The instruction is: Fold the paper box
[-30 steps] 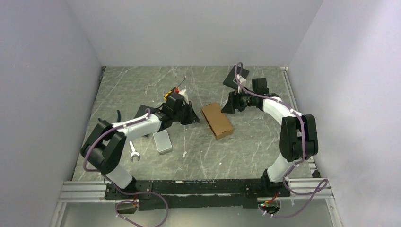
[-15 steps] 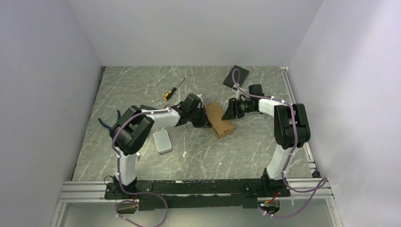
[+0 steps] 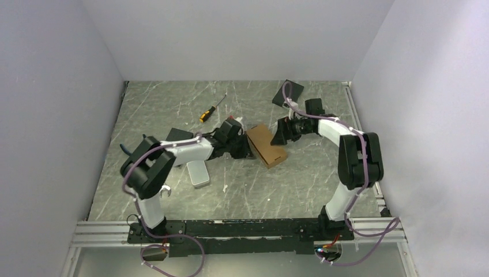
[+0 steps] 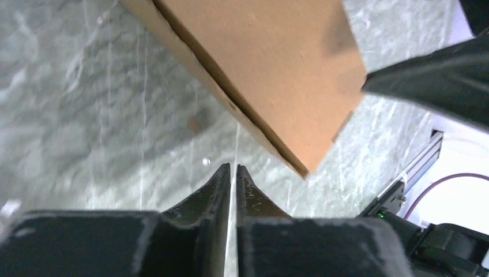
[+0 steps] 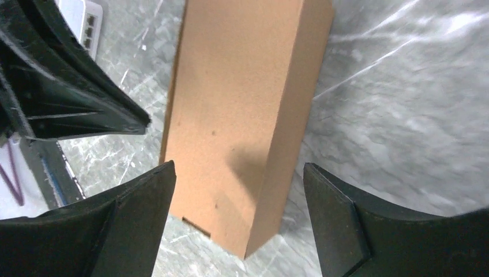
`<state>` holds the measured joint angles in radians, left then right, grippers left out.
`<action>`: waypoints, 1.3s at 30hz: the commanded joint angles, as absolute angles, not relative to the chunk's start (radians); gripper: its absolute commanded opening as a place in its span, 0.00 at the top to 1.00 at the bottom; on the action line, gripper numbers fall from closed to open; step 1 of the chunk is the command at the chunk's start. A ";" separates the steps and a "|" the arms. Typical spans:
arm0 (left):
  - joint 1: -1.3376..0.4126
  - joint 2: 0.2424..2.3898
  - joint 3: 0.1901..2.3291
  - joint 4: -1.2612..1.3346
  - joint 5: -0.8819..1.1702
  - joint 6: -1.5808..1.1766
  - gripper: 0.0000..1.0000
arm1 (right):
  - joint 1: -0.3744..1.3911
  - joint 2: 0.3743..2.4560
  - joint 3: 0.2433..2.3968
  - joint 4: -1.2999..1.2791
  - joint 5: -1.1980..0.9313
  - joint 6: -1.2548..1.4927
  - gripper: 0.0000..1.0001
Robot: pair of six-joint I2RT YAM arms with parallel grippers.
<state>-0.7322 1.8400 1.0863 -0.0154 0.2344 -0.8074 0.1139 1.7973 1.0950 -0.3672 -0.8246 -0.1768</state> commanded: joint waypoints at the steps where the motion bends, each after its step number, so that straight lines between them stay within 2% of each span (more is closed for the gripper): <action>1: -0.739 1.613 0.976 0.068 0.131 -0.775 0.79 | 0.078 1.608 1.104 -0.394 -0.814 -0.310 0.12; 5: -0.738 1.441 0.801 0.162 0.097 -0.789 0.49 | 0.076 1.461 1.042 -0.373 -0.828 -0.376 0.04; 8: -0.735 1.387 0.676 0.349 0.102 -0.862 0.19 | 0.069 1.373 0.967 -0.316 -0.880 -0.402 0.00; 9: -0.731 1.389 0.633 0.431 0.112 -0.899 0.10 | 0.054 1.360 0.941 -0.295 -0.958 -0.399 0.00; 10: -0.725 1.402 0.599 0.511 0.127 -0.938 0.04 | 0.026 1.365 0.914 -0.274 -1.087 -0.379 0.00; 12: -0.708 1.452 0.552 0.671 0.166 -1.007 0.01 | 0.006 1.389 0.888 -0.232 -1.252 -0.314 0.00; 14: -0.699 1.519 0.562 0.738 0.205 -1.057 0.01 | 0.006 1.401 0.888 -0.217 -1.188 -0.300 0.01; 17: -0.699 1.627 0.665 0.701 0.261 -1.098 0.00 | 0.006 1.427 0.882 -0.159 -1.038 -0.209 0.03; 20: -0.701 1.749 0.756 0.653 0.286 -1.136 0.07 | 0.006 1.490 0.891 -0.140 -0.946 -0.132 0.10; 23: -0.701 1.840 0.817 0.630 0.293 -1.165 0.13 | 0.006 1.566 0.914 -0.164 -0.930 -0.110 0.22; 28: -0.700 1.931 0.881 0.599 0.291 -1.185 0.21 | 0.006 1.656 0.928 -0.167 -0.945 -0.084 0.28; 32: -0.701 1.965 0.909 0.553 0.290 -1.180 0.32 | 0.023 1.689 0.931 -0.163 -0.947 -0.075 0.29; 35: -0.699 1.976 0.898 0.567 0.287 -1.192 0.47 | 0.030 1.713 0.943 -0.182 -0.941 -0.086 0.30; 39: -0.692 1.989 0.891 0.550 0.288 -1.192 0.55 | 0.034 1.717 0.950 -0.192 -0.942 -0.098 0.33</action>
<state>-0.6987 1.9602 0.8890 0.5934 0.2905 -1.1931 0.0273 1.7203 0.9085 -0.1951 -0.9421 -0.0860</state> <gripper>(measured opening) 0.488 0.685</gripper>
